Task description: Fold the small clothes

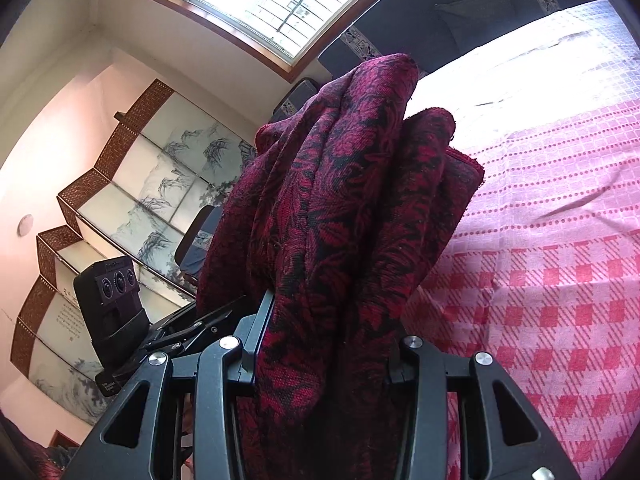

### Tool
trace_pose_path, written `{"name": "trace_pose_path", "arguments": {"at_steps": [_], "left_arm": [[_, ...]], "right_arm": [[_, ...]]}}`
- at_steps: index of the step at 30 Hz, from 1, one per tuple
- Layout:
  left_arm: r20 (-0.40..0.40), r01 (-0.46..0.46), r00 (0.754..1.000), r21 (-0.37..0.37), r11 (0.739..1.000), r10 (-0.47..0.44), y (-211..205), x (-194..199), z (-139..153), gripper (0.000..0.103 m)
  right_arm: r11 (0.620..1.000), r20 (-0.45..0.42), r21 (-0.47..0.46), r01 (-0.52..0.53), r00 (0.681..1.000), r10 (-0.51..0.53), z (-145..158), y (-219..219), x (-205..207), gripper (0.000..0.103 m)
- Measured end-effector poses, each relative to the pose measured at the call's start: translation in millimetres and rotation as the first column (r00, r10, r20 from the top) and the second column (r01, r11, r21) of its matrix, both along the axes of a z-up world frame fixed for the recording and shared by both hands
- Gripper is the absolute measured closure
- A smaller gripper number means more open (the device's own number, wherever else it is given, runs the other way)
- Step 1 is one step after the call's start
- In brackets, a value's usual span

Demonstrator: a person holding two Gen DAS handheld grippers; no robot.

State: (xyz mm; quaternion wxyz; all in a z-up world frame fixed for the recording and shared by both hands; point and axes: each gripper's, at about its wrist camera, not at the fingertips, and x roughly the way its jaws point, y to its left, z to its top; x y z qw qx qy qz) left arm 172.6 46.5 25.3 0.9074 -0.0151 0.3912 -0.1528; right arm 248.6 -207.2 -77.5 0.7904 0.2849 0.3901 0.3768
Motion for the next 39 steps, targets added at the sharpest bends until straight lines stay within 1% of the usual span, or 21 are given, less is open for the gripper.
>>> {"name": "trace_pose_path", "arguments": {"at_steps": [6,12,20,26,34,39], "left_arm": [[0.014,-0.005,1.0,0.007,1.0,0.005,6,-21,-3,0.05],[0.017,-0.007,1.0,0.028,1.0,0.006,7,-39,-11,0.05],[0.019,-0.01,1.0,0.039,0.999,0.009,11,-56,-20,0.05],[0.02,-0.01,1.0,0.04,0.999,0.009,11,-57,-20,0.05],[0.012,-0.01,1.0,0.035,0.999,0.009,19,-61,-28,0.05],[0.016,-0.011,1.0,0.033,0.999,0.011,19,-61,-25,0.05]], "right_arm": [[1.0,0.008,-0.002,-0.005,1.0,0.005,0,7,-8,0.065],[1.0,0.001,-0.002,-0.007,1.0,0.007,-3,12,-5,0.065],[1.0,0.003,-0.019,-0.014,1.0,0.014,3,21,1,0.065],[1.0,0.002,-0.022,-0.015,1.0,0.015,3,21,5,0.065],[1.0,-0.003,-0.026,-0.017,1.0,0.017,0,19,5,0.065],[0.999,0.0,-0.029,-0.019,1.0,0.019,3,19,5,0.065]]}}
